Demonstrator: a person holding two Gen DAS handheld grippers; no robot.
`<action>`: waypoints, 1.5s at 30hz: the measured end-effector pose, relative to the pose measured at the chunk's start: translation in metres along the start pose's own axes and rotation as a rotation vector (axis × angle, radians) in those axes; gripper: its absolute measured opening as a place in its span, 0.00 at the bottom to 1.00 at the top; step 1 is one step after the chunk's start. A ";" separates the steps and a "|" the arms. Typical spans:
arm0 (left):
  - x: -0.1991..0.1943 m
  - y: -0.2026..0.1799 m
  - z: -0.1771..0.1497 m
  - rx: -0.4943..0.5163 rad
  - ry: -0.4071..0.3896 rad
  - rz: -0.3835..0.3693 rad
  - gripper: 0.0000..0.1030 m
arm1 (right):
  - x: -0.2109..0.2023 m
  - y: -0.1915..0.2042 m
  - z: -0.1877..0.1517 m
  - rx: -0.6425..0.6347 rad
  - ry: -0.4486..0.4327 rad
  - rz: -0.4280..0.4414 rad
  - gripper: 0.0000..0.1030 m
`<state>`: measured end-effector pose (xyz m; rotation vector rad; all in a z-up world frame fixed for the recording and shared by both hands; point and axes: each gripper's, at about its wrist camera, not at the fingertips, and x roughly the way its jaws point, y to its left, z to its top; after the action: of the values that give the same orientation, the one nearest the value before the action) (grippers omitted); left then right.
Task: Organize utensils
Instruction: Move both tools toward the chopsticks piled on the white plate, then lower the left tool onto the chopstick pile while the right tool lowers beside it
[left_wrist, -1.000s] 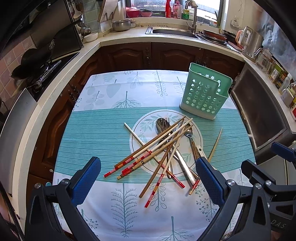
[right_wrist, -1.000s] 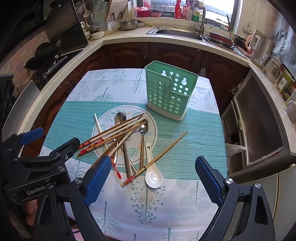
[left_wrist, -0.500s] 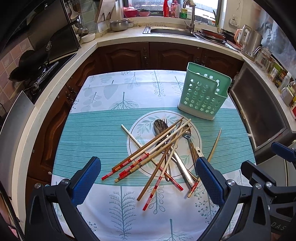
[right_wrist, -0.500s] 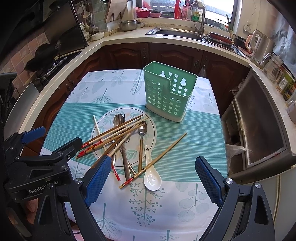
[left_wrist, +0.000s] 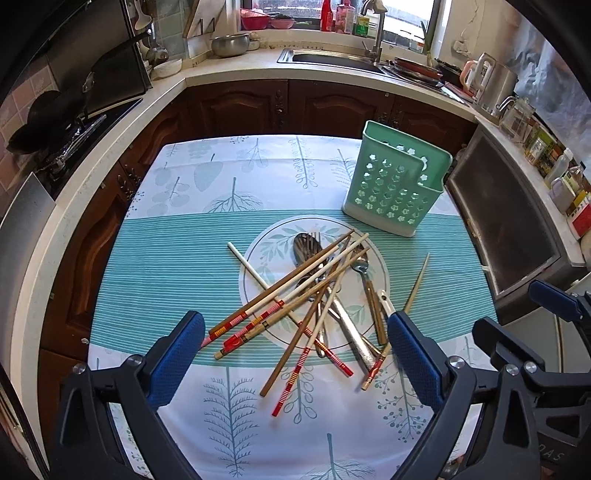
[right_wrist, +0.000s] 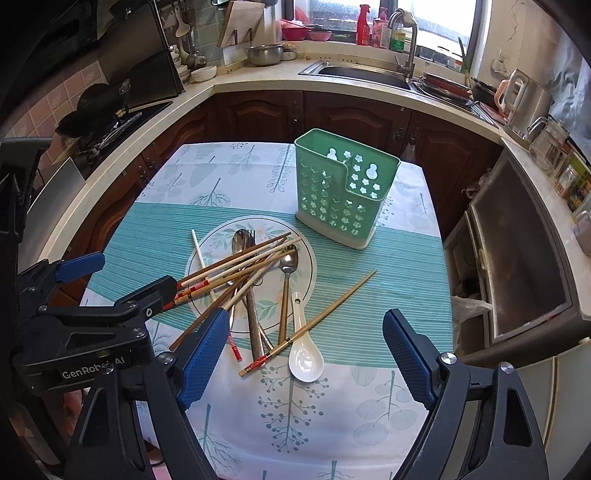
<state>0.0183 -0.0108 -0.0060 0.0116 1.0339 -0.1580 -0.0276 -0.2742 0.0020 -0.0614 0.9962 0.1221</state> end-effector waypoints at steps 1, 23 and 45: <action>-0.001 -0.001 0.000 -0.002 -0.001 -0.004 0.92 | 0.000 0.000 -0.001 -0.001 -0.003 0.004 0.84; -0.030 0.010 0.044 0.000 -0.026 0.079 0.92 | -0.038 -0.019 0.035 -0.023 -0.124 0.030 0.79; 0.060 0.044 0.108 0.336 0.201 -0.217 0.11 | 0.004 -0.032 0.085 0.342 0.072 0.064 0.67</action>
<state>0.1464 0.0166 -0.0048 0.2242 1.1984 -0.5352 0.0496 -0.2967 0.0447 0.2804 1.0797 0.0063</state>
